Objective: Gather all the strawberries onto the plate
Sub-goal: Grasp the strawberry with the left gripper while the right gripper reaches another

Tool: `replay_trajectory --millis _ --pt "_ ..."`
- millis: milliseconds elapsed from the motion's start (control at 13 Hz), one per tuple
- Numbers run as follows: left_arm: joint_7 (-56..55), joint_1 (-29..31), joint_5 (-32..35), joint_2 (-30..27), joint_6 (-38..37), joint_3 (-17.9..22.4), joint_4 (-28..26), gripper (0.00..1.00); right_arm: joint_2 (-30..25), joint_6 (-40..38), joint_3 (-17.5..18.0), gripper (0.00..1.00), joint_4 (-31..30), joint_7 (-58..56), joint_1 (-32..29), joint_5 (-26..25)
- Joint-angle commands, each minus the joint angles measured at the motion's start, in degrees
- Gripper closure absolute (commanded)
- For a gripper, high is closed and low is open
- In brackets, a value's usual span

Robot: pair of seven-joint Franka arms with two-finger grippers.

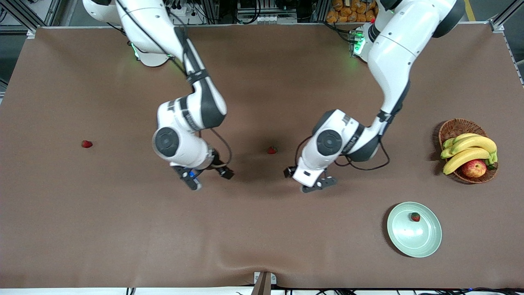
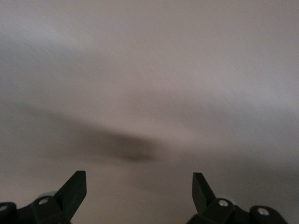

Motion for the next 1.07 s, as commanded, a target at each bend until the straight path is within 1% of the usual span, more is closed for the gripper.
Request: replay_trajectory --millis 0,153,307,460,614,767,921,997 --pt "-2.8 -5.9 1.6 0.0 -2.4 1.0 1.1 0.00 -3.1 -5.3 0.1 0.00 -1.8 -9.9 -6.1 0.5" --pt "-2.8 -7.9 1.6 -0.1 -2.8 1.4 1.1 0.00 -3.7 -10.5 -0.7 0.00 -1.8 -19.7 -11.2 0.2" --pt "-2.7 -10.7 3.1 1.3 -2.8 2.1 1.2 0.00 -3.7 -13.7 -5.0 0.00 -2.1 -28.6 -12.4 -3.4" --pt "-2.2 -11.9 5.5 1.8 -2.8 2.7 1.3 0.00 -3.6 -14.1 -8.6 0.00 -3.7 -35.4 -12.4 -6.3" --pt "-2.0 -11.9 6.7 1.9 -2.8 2.7 1.3 0.00 -3.5 -13.9 -11.7 0.00 -5.8 -46.2 -14.3 -7.1" --pt "-2.1 -12.6 6.7 2.6 -2.8 2.7 1.5 0.00 -3.2 -12.4 -14.4 0.00 -8.8 -51.7 -15.0 -7.6" --pt "-2.5 -13.7 6.4 3.6 -2.8 2.8 1.6 0.00 -4.6 -7.1 -16.9 0.00 -15.3 -57.3 -14.3 -9.0" --pt "-2.6 -13.8 6.4 3.7 -2.8 2.9 1.6 0.10 -5.5 -4.6 -18.5 0.00 -18.5 -61.8 -14.4 -9.0"
